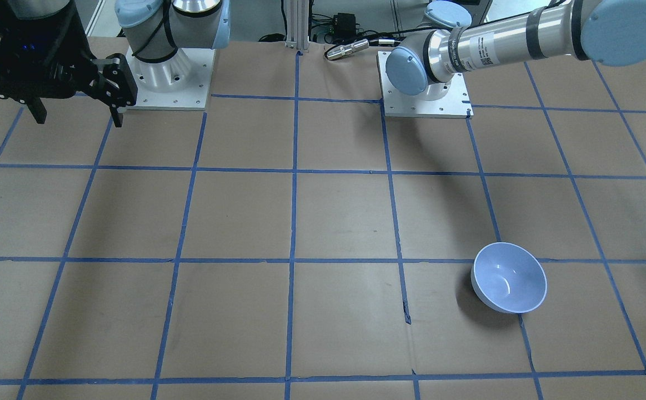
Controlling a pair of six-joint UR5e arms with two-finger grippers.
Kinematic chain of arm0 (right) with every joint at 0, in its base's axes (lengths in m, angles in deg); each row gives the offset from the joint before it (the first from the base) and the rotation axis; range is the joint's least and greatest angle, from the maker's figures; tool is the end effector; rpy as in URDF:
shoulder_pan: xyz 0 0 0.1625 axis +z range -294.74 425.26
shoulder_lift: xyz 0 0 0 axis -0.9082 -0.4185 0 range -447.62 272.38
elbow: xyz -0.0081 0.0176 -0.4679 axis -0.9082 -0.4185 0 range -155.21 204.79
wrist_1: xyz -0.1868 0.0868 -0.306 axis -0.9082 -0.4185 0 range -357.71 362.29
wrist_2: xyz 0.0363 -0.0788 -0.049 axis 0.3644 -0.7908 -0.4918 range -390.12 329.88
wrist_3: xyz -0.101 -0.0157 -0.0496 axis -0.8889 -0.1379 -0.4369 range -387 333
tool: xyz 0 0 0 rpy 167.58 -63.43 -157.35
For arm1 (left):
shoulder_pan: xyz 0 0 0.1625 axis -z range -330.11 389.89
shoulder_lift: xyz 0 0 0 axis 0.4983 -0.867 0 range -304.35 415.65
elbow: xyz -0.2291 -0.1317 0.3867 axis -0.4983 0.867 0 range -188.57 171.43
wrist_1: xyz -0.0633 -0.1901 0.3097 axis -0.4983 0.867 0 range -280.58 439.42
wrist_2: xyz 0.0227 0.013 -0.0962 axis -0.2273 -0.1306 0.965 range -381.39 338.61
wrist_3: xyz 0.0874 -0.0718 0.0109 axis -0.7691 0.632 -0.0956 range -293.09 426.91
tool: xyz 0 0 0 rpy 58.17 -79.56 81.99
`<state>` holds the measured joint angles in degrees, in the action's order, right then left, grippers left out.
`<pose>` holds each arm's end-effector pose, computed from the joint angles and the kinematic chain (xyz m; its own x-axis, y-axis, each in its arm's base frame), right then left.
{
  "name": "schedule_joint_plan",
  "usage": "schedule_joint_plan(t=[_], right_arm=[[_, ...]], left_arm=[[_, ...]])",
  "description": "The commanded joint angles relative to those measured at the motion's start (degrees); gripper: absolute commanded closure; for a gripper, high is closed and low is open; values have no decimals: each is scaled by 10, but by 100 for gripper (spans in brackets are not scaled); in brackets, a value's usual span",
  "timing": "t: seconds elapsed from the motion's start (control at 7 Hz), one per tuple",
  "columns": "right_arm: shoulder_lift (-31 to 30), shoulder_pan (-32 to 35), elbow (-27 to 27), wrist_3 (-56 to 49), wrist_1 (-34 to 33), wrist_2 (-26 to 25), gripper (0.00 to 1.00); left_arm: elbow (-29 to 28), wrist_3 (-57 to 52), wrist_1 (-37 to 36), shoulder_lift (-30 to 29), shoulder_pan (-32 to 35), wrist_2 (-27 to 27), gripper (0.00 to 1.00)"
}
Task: Stack green bowl on blue bowl
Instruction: 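Lower the left gripper onto the mint-green bowl rim and grasp it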
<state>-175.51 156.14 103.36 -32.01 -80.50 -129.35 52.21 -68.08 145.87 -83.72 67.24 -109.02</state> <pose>0.1221 -0.4586 0.5777 -0.9819 -0.0964 0.1630 -0.1014 0.9946 -0.0226 0.5399 -0.5858 0.2416 -0.1313 0.9888 -0.0711 0.9911 0.1325 0.0128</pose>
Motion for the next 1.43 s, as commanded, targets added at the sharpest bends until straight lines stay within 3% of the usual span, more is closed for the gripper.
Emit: schedule_joint_plan(t=[0.0,0.29,1.14,1.29], right_arm=[[0,0,0,0,0,0,0],[0,0,0,0,0,0,0],[0,0,0,0,0,0,0],[0,0,0,0,0,0,0]], left_arm=[[1,-12,-5,2,0,1,86],[3,-12,-5,4,1,1,100],[4,-12,0,8,2,2,100],[6,-12,12,29,12,5,100]])
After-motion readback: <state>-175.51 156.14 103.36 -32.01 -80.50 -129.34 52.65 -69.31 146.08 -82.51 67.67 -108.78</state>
